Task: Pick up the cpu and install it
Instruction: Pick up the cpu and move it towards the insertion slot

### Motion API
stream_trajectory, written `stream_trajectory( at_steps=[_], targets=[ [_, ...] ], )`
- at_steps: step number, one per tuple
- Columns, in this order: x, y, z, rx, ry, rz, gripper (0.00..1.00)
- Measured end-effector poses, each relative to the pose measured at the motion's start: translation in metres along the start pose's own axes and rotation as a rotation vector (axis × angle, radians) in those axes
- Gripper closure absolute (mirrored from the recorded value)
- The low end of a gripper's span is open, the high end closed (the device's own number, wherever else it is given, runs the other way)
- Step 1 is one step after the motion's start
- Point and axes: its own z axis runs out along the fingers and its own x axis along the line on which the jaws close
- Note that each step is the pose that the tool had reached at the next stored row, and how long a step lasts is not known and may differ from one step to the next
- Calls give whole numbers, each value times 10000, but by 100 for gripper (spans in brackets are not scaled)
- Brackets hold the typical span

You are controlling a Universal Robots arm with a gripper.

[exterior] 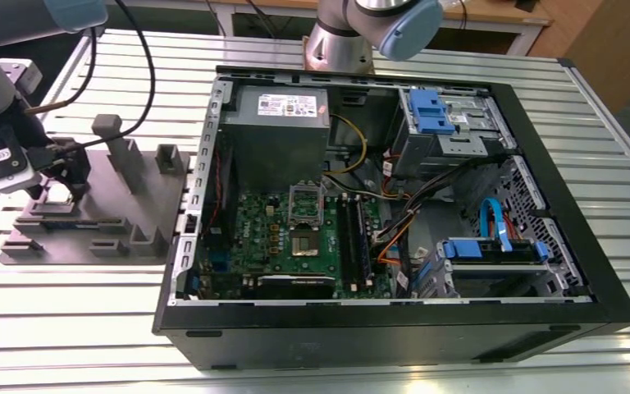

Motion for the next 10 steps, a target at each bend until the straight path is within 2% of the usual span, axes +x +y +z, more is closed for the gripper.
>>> stream_trajectory(
  at_steps=[10],
  targets=[
    [-2, -14, 3, 1, 0, 10, 37]
  ],
)
